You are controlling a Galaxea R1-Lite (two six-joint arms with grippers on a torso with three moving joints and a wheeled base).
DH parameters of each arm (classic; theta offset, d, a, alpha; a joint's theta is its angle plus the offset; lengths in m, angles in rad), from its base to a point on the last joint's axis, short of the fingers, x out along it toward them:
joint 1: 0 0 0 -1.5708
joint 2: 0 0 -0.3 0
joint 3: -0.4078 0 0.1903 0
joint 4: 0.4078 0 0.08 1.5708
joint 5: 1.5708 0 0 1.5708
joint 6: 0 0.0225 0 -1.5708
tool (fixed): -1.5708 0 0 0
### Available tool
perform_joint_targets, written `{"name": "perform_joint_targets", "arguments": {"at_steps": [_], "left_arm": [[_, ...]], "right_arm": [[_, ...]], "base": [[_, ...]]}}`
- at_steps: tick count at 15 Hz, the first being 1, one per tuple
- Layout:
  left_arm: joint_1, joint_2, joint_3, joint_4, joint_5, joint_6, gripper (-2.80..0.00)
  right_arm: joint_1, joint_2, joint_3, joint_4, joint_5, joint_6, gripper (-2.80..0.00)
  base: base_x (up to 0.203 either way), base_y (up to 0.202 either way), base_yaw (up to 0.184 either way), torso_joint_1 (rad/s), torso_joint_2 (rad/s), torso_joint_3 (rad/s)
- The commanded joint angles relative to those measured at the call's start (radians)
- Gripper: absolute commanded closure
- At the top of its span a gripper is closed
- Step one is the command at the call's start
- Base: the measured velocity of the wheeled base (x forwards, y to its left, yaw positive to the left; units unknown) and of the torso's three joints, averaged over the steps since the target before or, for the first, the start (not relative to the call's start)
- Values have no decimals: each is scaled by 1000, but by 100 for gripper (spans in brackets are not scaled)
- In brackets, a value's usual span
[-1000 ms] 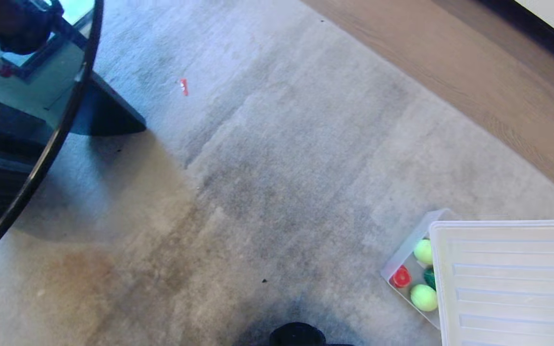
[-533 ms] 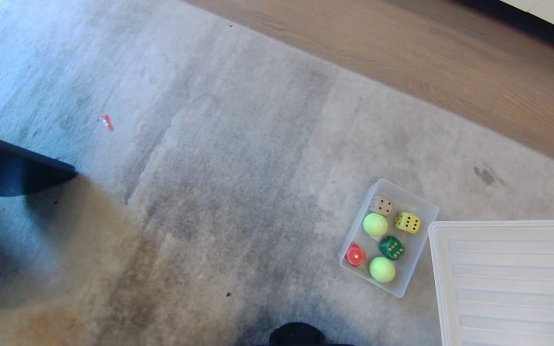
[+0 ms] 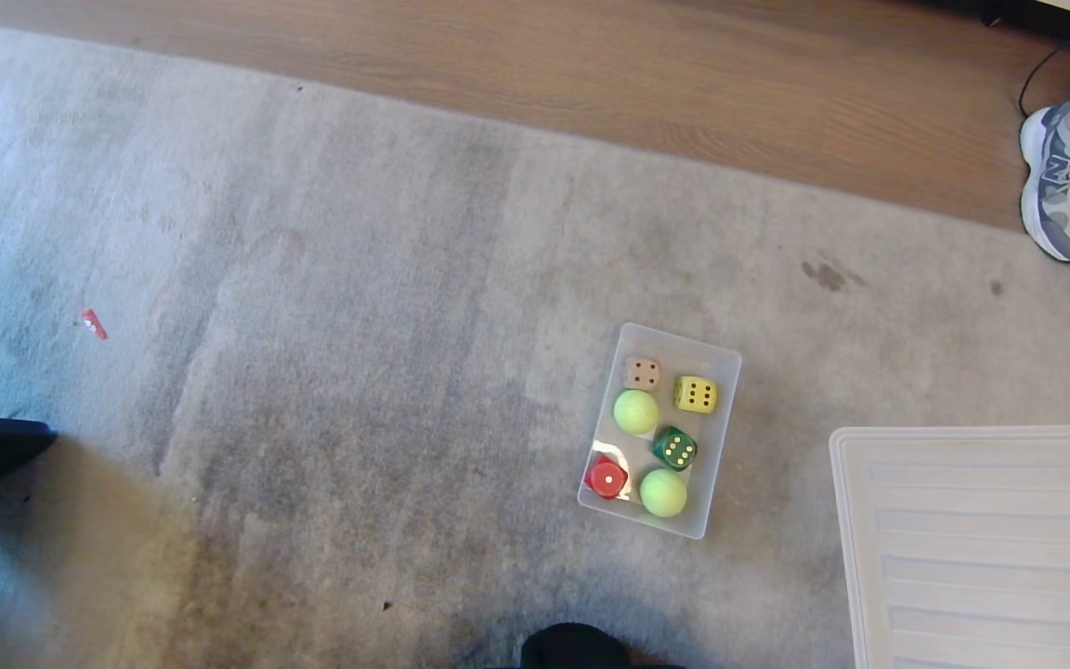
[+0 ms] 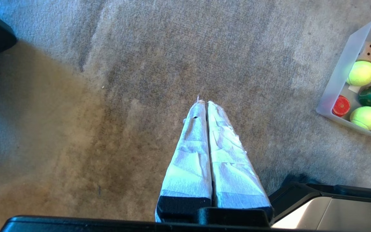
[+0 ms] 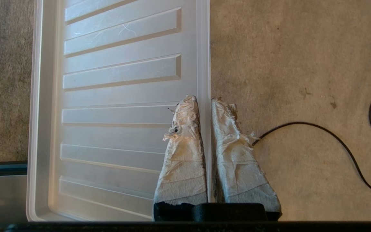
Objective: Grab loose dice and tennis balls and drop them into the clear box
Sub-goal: Close the lid
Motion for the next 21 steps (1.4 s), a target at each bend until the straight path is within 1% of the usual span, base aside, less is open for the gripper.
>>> {"name": "perform_joint_targets", "arguments": {"at_steps": [1, 9, 19, 21], "left_arm": [[0, 0, 0, 1, 1, 0, 0], [0, 0, 0, -1, 1, -4, 0], [0, 0, 0, 1, 0, 1, 0], [0, 0, 0, 0, -1, 3, 0]], "right_arm": [[0, 0, 0, 0, 0, 0, 0], [0, 0, 0, 0, 0, 0, 0], [0, 0, 0, 0, 0, 0, 0], [0, 0, 0, 0, 0, 0, 0]], "base": [[0, 0, 0, 0, 0, 0], [0, 0, 0, 0, 0, 0], [-173, 0, 0, 2, 2, 2], [-55, 0, -1, -1, -1, 1]]}}
